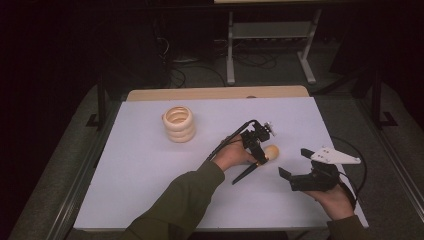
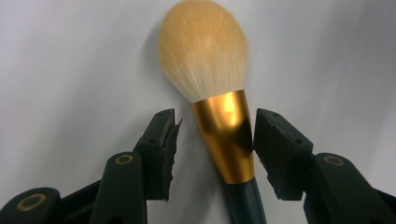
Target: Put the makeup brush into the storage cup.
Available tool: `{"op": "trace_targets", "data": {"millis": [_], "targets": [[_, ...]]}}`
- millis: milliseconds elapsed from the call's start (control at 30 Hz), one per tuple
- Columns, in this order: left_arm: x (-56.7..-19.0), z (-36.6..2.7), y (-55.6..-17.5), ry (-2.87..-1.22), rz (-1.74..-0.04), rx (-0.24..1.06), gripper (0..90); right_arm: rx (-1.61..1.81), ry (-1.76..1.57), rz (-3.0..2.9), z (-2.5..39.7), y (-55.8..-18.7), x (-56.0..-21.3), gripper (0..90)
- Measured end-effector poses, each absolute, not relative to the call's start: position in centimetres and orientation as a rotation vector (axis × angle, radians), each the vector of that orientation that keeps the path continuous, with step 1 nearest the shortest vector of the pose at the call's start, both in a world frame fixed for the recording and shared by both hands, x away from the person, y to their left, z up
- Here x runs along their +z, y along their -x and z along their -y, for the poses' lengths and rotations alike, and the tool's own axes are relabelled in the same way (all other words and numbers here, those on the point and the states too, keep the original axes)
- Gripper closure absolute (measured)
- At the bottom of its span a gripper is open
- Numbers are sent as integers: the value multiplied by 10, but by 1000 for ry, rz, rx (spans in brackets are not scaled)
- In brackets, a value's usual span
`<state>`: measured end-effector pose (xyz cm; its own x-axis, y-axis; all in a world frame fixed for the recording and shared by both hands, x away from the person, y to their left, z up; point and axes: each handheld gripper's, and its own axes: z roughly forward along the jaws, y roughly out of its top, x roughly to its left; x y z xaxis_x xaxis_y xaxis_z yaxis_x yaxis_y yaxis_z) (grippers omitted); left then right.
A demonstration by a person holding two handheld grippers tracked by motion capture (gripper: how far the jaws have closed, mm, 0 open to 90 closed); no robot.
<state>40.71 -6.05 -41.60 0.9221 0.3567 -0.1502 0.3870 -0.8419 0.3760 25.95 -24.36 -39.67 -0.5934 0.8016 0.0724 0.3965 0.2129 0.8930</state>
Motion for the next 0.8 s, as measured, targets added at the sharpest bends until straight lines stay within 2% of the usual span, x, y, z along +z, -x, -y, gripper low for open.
{"op": "trace_targets", "data": {"millis": [800], "targets": [[-421,68,-408,-2692,-585,-97,560,1345,-1105,-2087,244,-260,-397,0]]}}
